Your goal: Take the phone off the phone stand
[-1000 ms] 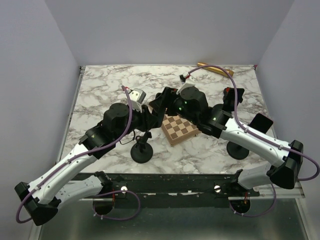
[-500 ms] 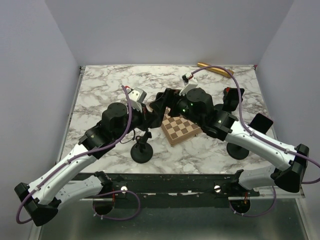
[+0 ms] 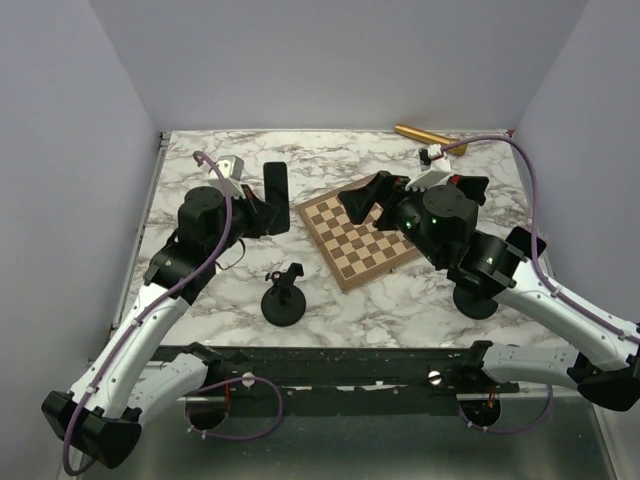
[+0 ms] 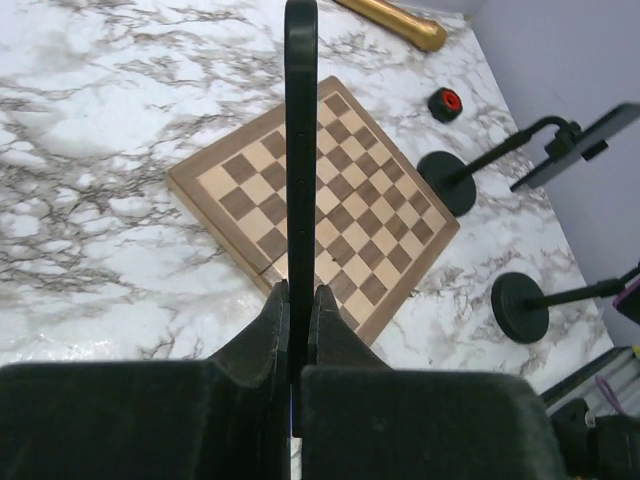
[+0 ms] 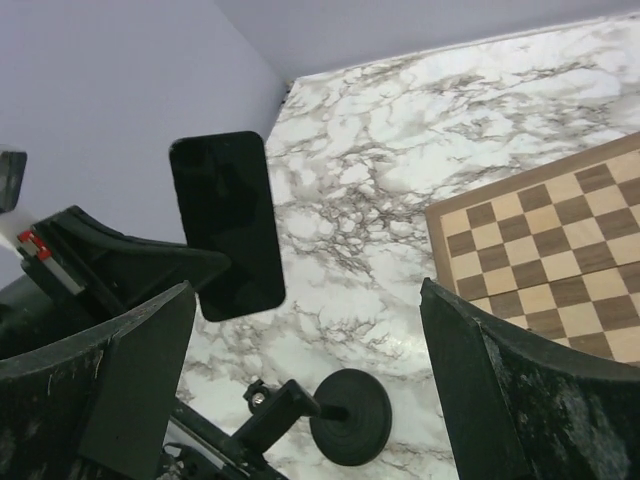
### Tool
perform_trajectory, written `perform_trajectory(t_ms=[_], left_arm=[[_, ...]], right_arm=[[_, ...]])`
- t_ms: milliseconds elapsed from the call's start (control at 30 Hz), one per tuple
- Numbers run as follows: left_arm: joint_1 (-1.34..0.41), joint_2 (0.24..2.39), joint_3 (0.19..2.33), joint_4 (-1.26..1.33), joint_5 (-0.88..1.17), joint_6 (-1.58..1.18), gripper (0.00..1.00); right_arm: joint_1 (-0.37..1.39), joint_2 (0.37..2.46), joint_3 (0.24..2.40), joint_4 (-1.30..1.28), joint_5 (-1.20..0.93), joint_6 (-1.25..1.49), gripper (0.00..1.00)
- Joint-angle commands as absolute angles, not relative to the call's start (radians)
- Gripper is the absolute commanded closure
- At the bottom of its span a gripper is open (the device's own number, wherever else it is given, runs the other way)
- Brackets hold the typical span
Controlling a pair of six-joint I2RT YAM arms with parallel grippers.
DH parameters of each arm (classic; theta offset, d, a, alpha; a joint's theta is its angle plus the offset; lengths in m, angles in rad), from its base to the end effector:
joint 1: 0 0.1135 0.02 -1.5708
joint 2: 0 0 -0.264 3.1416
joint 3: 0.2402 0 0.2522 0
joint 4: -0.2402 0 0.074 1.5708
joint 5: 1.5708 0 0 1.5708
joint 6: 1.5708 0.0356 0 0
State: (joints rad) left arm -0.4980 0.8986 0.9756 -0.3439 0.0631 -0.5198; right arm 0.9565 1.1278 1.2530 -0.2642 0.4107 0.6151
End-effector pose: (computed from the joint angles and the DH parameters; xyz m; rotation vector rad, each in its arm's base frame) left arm 0.1754 -0.0979 0.3698 0.0252 1.9074 -0.7618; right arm 0.1546 0.1945 0.4274 0.0151 1.7671 0.8140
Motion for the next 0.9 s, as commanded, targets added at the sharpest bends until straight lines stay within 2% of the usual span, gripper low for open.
perform_trajectory(t_ms=[0, 100, 300, 600, 733, 867], left_arm=[[-0.355, 0.908, 1.011, -0.339, 0.2, -0.574, 1.0], [-0.264, 0.979, 1.1, -0.378, 0.24, -0.544, 1.0], [-0.115, 1.241, 1.254, -0.458, 0.388, -0.501, 1.0], [0.035, 1.656, 1.368, -0.409, 0.632, -0.496, 1.0], [0.041, 1.811, 1.482, -0.423, 0.671, -0.462, 1.0], [0.043, 1.973, 1.647, -0.56, 0.656, -0.431, 1.0]], right_arm=[[0.962, 1.073, 1.169, -0.293, 0.504, 0.617, 0.0], [0.962, 1.06, 1.138, -0.248, 0.517, 0.594, 0.0], [0.963, 1.127, 1.25, -0.308, 0.463, 0.538, 0.0], [0.963, 1.061, 1.164, -0.273, 0.461, 0.57, 0.0], [0.963, 1.11, 1.23, -0.299, 0.445, 0.544, 0.0], [0.963, 1.112, 1.201, -0.28, 0.413, 0.564, 0.0]])
